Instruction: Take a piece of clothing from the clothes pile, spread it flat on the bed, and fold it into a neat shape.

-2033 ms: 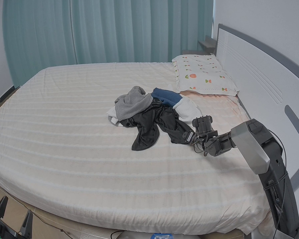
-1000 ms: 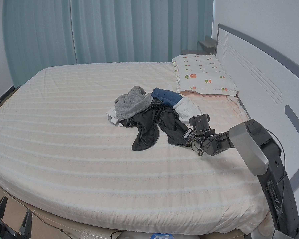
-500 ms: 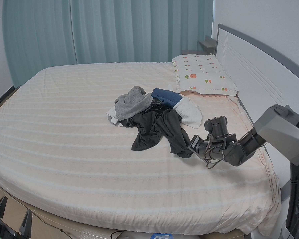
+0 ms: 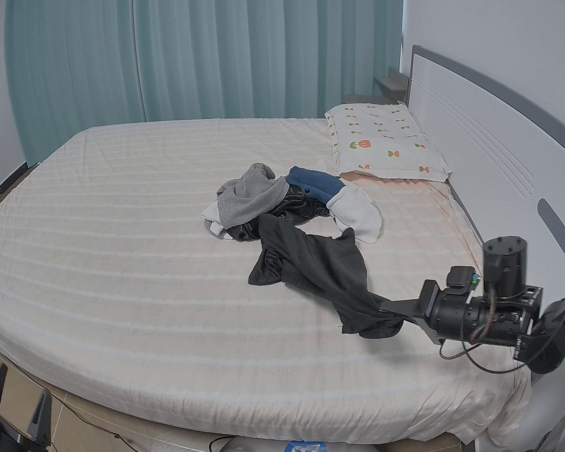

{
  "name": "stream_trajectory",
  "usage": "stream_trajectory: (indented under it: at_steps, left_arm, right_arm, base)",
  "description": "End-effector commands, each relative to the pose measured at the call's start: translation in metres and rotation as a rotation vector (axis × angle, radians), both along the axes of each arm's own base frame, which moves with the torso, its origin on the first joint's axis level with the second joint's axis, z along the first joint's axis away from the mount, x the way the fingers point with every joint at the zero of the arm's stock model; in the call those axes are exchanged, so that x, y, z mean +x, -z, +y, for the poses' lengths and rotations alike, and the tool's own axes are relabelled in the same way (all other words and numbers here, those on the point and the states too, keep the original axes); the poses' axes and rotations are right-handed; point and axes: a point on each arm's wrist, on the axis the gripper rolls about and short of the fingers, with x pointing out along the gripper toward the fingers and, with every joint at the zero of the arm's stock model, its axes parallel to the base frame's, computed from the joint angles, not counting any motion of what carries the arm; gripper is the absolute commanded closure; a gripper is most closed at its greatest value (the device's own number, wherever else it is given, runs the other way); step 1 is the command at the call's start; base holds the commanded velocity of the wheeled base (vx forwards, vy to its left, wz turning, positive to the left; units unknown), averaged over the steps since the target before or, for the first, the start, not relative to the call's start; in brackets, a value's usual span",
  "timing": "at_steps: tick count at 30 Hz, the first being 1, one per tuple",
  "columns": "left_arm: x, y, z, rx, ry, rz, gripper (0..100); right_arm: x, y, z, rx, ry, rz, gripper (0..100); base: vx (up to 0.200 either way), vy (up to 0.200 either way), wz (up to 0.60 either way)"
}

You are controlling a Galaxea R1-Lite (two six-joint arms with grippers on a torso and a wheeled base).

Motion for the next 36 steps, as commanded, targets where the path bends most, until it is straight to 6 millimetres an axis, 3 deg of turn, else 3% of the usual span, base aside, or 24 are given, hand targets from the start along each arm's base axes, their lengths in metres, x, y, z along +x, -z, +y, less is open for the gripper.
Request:
stream_trajectory:
  at_steps: [1, 4, 13, 14, 21, 28, 34, 36]
  left_arm:
    - [-0.004, -0.086, 0.0, -0.052, 0.071, -0.136, 0]
    - [0.013, -0.088, -0.003, 0.006, 0.155, -0.038, 0]
    - [0.094, -0.082, -0.014, 0.048, 0.411, 0.352, 0]
    - [0.109, -0.081, -0.018, 0.055, 0.435, 0.373, 0]
    - [0.165, -0.061, -0.055, 0.102, 0.574, 0.499, 0]
    - [0.197, -0.028, -0.096, 0.12, 0.618, 0.611, 0]
    - [0.211, -0.003, -0.132, 0.085, 0.641, 0.641, 0]
    - [0.218, 0.01, -0.148, 0.078, 0.633, 0.624, 0]
  right_arm:
    - [-0.067, -0.048, -0.025, 0.14, -0.093, -0.211, 100]
    - [-0.072, -0.051, -0.025, 0.151, -0.112, -0.226, 100]
    - [-0.073, -0.055, -0.025, 0.157, -0.108, -0.243, 100]
    - [-0.073, -0.055, -0.025, 0.156, -0.105, -0.243, 100]
    - [-0.073, -0.056, -0.023, 0.161, -0.111, -0.247, 100]
    - [-0.07, -0.05, -0.016, 0.146, -0.129, -0.219, 100]
    - [-0.069, -0.064, -0.006, 0.172, -0.164, -0.265, 100]
    - [-0.072, -0.076, -0.003, 0.199, -0.186, -0.306, 100]
  base:
    - [0.0, 0.0, 0.0]
    - [0.0, 0.0, 0.0]
    - [0.0, 0.0, 0.0]
    - [0.0, 0.0, 0.0]
    - [0.0, 0.0, 0.0]
    - [0.0, 0.0, 0.0]
    - [0.0, 0.0, 0.0]
    - [0.0, 0.0, 0.0]
